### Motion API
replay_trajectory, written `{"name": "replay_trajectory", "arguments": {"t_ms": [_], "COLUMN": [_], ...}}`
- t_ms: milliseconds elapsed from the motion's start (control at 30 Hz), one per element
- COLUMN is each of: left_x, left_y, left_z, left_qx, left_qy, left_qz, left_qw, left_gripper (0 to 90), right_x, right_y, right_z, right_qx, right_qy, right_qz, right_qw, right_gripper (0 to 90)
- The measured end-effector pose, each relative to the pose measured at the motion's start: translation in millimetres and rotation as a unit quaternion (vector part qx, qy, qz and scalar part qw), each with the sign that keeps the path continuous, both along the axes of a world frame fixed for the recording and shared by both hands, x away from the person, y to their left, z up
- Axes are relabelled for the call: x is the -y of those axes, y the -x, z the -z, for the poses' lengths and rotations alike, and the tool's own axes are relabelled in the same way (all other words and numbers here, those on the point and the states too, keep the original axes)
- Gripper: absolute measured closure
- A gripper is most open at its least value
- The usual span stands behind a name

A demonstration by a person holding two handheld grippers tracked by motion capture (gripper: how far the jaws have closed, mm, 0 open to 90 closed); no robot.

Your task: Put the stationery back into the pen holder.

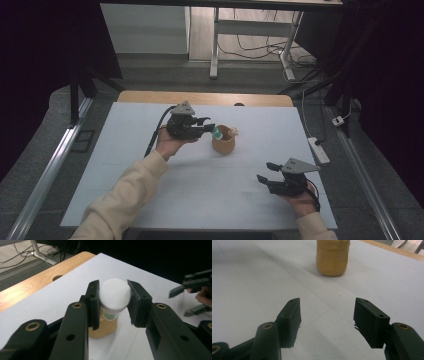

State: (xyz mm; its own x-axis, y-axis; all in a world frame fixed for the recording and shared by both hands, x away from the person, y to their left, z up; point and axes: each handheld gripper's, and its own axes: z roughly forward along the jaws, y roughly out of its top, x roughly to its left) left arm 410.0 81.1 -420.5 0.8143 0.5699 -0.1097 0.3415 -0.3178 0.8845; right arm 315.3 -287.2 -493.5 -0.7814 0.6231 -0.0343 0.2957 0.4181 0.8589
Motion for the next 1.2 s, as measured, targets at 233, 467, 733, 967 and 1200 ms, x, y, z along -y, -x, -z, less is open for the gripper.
{"name": "replay_trajectory", "arguments": {"t_ms": [233, 467, 733, 967, 1200], "left_x": [11.8, 3.4, -35.4, -70.2, -97.6], "left_y": [-13.7, -6.1, 30.9, 67.5, 103.3], "left_z": [7.6, 12.5, 18.9, 31.5, 47.3], "left_qx": [-0.008, -0.018, -0.010, -0.023, -0.031], "left_qy": [-0.003, -0.010, -0.027, -0.052, -0.083], "left_qz": [-0.007, -0.023, -0.015, -0.015, -0.031], "left_qw": [0.9999, 0.9995, 0.9995, 0.9983, 0.9956], "left_gripper": [64.0, 27.1, 29.0, 30.6, 30.9], "right_x": [-2.3, -2.1, 4.4, 10.0, 11.1], "right_y": [-0.5, 0.8, 0.4, 0.1, -0.6], "right_z": [3.8, 5.1, 5.1, 5.1, 5.3], "right_qx": [-0.005, -0.009, -0.006, -0.001, 0.002], "right_qy": [0.013, 0.015, 0.014, 0.012, 0.019], "right_qz": [-0.004, -0.009, 0.000, 0.008, 0.007], "right_qw": [0.9999, 0.9998, 0.9999, 0.9999, 0.9998], "right_gripper": [38.0, 37.9, 37.6, 37.4, 37.0]}}
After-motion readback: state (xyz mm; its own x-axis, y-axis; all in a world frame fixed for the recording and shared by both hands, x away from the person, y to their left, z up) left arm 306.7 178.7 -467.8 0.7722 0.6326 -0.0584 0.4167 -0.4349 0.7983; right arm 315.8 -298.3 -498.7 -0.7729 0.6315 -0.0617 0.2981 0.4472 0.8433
